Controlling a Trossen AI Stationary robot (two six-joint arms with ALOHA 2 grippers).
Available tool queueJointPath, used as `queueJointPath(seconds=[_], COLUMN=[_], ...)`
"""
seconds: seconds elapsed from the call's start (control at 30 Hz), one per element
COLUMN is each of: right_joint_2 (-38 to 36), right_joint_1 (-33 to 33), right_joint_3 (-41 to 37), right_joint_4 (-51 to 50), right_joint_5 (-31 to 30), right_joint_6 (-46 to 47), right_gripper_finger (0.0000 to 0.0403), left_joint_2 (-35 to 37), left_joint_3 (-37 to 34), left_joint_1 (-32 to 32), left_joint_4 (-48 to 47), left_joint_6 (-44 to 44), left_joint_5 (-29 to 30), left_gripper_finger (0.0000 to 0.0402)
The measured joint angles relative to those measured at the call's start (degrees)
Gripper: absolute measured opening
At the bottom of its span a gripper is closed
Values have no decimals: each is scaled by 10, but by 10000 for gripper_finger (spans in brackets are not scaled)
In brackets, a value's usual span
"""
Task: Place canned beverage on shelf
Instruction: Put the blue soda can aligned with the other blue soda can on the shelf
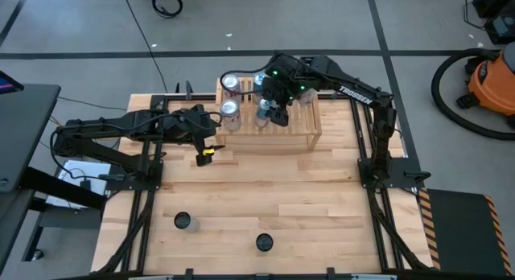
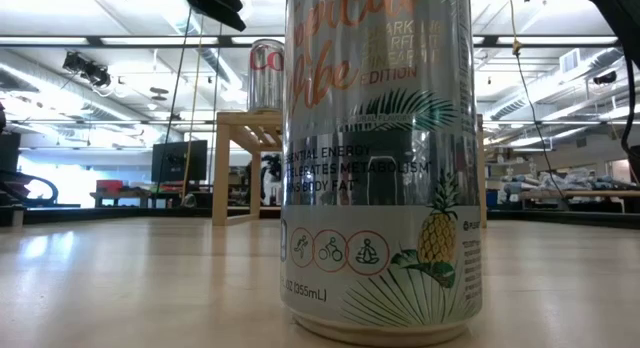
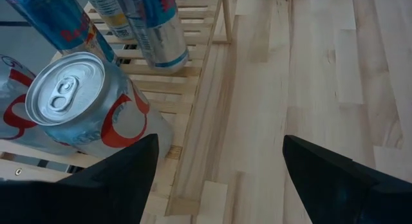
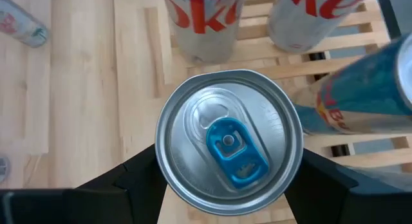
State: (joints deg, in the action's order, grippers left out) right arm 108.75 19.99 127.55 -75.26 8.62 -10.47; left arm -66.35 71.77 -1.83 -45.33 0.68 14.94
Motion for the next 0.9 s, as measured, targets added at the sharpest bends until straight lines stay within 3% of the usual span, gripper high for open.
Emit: queueJointPath(seconds=[0.4,0.9], right_joint_2=[19,18], right_joint_1=[-24,-23], right_joint_3=[-5,-5], right_joint_4=[28,44], right_joint_5=[-38,-36], right_joint_6=[2,4], right_gripper_finger=[272,272], left_joint_2=[0,0], left_joint_3=[0,0], left_joint_1=[0,0], left_joint_4=[-10,-23], left_joint_6=[0,0], left_joint_5=[0,0], left_gripper_finger=[334,334])
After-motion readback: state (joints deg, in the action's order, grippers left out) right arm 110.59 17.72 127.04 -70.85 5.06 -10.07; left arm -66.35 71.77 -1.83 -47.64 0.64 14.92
